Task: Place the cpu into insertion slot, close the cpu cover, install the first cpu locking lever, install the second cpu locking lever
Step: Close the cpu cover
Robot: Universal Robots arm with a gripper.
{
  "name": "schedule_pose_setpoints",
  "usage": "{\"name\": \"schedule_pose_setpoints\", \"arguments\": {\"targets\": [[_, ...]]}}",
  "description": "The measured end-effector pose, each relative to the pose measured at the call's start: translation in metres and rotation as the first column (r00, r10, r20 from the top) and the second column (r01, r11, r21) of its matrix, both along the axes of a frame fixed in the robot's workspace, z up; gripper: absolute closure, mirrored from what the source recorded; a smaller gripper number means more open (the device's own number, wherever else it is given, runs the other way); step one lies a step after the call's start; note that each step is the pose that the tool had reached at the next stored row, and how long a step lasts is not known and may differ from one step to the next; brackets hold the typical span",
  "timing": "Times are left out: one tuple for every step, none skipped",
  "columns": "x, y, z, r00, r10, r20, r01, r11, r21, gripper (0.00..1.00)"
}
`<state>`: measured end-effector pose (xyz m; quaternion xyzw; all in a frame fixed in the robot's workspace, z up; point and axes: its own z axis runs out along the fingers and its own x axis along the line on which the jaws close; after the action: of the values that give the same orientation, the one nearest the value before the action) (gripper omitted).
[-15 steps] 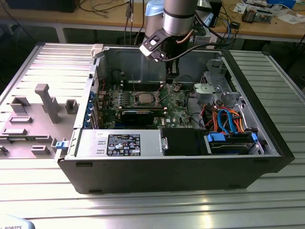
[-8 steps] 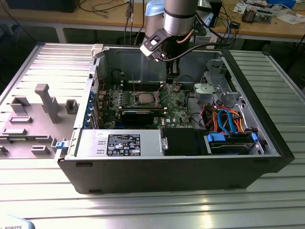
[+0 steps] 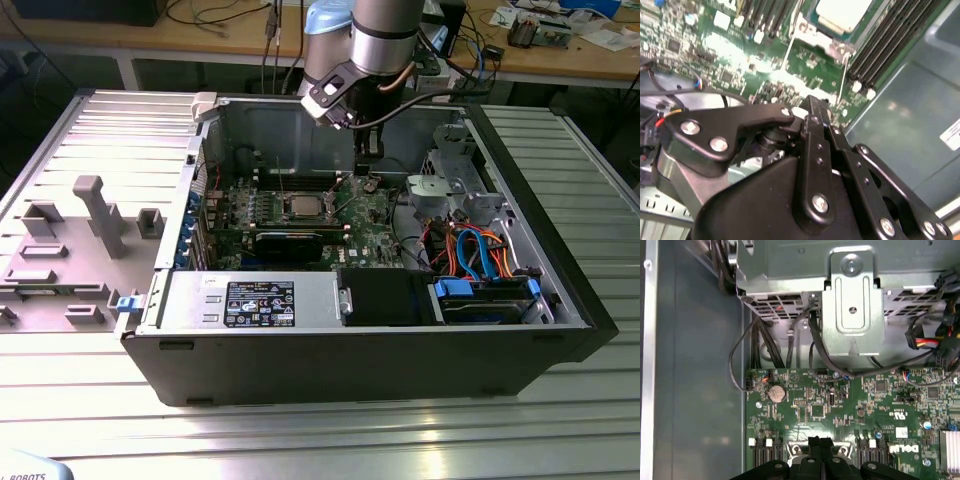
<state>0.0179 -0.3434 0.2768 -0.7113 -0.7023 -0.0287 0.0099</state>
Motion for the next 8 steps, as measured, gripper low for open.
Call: {"name": "schedule_pose_setpoints", "arguments": {"targets": [[0.0003,0.0,-0.0002,1.0,0.0,0.0,0.0,1.0,-0.0001,0.89],[0.0023,0.0,-0.0021,1.0,0.0,-0.0001,0.0,1.0,0.0,0.89],[0.0028,0.0,-0.0047,1.0,0.0,-0.0002,0.0,1.0,0.0,0.89],[0.0036,0.0002,-0.0066,1.0,0.0,-0.0009,0.0,1.0,0.0001,0.89],[0.005,0.0007,-0.0084,1.0,0.0,-0.0017,0.0,1.0,0.0001,0.89],[0.0101,0.0022,-0.0108,1.0,0.0,-0.0056,0.0,1.0,0.0,0.89],[0.0116,0.0023,-0.0133,1.0,0.0,-0.007,0.0,1.0,0.0,0.89],[0.0118,0.0024,-0.0151,1.0,0.0,-0.0076,0.0,1.0,-0.0001,0.89]]}}
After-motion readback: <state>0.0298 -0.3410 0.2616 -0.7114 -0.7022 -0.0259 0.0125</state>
